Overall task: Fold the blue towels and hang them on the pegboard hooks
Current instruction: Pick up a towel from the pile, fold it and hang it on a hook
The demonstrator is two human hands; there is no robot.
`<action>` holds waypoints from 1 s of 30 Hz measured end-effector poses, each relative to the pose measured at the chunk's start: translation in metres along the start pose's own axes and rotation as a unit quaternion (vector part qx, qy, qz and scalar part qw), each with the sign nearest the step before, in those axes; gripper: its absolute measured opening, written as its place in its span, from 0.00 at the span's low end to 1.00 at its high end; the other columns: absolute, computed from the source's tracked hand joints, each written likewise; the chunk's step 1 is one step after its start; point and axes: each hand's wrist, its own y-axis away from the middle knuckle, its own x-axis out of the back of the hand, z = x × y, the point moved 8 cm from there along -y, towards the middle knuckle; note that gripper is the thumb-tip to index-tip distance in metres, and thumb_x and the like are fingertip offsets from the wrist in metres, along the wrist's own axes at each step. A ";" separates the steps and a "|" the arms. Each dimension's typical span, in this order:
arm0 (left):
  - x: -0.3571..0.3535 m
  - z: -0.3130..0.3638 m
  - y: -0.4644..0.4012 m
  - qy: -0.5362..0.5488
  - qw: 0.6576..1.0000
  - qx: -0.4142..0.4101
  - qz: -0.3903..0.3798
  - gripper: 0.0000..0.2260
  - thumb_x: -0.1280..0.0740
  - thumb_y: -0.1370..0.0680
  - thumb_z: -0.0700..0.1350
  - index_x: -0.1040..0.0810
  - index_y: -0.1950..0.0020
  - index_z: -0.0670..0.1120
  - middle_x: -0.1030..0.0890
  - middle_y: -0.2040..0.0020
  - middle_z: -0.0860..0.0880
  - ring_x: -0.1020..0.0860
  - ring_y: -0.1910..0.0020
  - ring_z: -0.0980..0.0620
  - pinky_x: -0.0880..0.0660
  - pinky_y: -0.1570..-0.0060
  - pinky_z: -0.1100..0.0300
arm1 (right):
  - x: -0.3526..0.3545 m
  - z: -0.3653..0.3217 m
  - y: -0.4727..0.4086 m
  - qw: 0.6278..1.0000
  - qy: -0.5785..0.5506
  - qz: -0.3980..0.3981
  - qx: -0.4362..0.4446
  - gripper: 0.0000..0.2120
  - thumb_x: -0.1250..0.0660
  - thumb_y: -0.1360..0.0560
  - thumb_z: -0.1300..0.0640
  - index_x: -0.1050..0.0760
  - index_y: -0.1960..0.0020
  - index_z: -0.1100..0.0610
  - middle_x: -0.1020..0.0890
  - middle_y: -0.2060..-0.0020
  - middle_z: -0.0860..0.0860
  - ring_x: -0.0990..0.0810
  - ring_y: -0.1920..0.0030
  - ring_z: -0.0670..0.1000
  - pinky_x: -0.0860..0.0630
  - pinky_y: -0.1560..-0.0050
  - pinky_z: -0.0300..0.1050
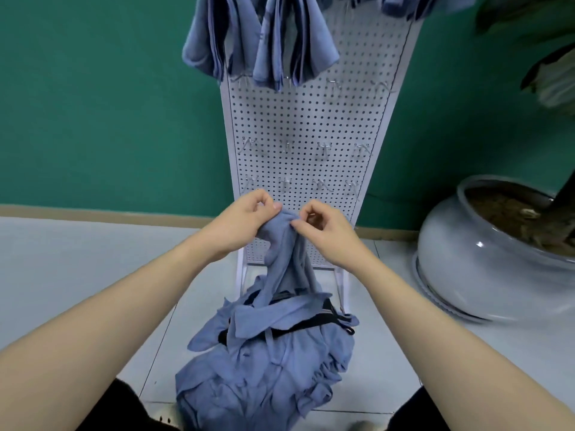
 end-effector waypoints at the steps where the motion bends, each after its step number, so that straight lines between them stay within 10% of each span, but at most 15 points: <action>1: -0.001 0.004 0.003 0.000 1.000 -0.008 0.000 0.10 0.36 0.15 0.48 0.28 0.55 0.46 0.25 0.68 0.52 0.29 0.69 0.57 0.31 0.66 0.65 | 0.005 -0.008 -0.001 1.000 -0.009 0.007 0.010 0.09 0.32 0.19 0.63 0.29 0.56 0.65 0.27 0.66 0.49 0.32 0.66 0.45 0.35 0.63 0.37; 8: -0.012 -0.007 0.009 -0.052 0.998 -0.019 -0.028 0.11 0.27 0.22 0.48 0.17 0.45 0.42 0.14 0.48 0.42 0.19 0.52 0.52 0.22 0.39 0.44 | 0.015 -0.029 -0.007 0.997 -0.058 0.054 0.023 0.11 0.34 0.17 0.61 0.30 0.55 0.65 0.28 0.63 0.48 0.32 0.65 0.43 0.33 0.63 0.33; 14: 0.017 -0.006 0.000 0.047 0.992 -0.051 0.110 0.05 0.38 0.18 0.42 0.28 0.53 0.43 0.22 0.57 0.44 0.22 0.56 0.48 0.22 0.43 0.41 | 0.010 -0.007 -0.011 0.995 -0.089 0.034 -0.036 0.10 0.27 0.21 0.55 0.27 0.51 0.57 0.22 0.62 0.62 0.26 0.61 0.53 0.30 0.58 0.47; 18: 0.022 -0.003 -0.001 0.058 0.989 -0.056 0.127 0.07 0.38 0.16 0.41 0.28 0.54 0.47 0.24 0.62 0.48 0.27 0.63 0.52 0.27 0.59 0.54 | -0.005 0.002 -0.006 0.993 -0.039 -0.069 -0.085 0.17 0.23 0.26 0.50 0.24 0.39 0.46 0.13 0.53 0.60 0.13 0.48 0.59 0.20 0.38 0.61; 24: 0.009 0.002 0.009 0.090 0.991 -0.071 0.064 0.06 0.34 0.16 0.44 0.25 0.44 0.41 0.17 0.61 0.49 0.21 0.63 0.52 0.25 0.63 0.60 | -0.010 -0.019 0.000 0.993 -0.047 -0.093 -0.050 0.13 0.26 0.22 0.54 0.19 0.48 0.65 0.19 0.55 0.71 0.23 0.57 0.53 0.28 0.53 0.52; 30: -0.020 -0.025 0.018 -0.042 0.983 0.043 -0.174 0.14 0.21 0.26 0.43 0.17 0.41 0.44 0.13 0.45 0.49 0.15 0.44 0.50 0.19 0.43 0.53 | 0.028 -0.045 0.005 0.993 -0.112 0.029 0.005 0.06 0.30 0.19 0.60 0.20 0.55 0.58 0.17 0.64 0.51 0.21 0.64 0.47 0.26 0.64 0.37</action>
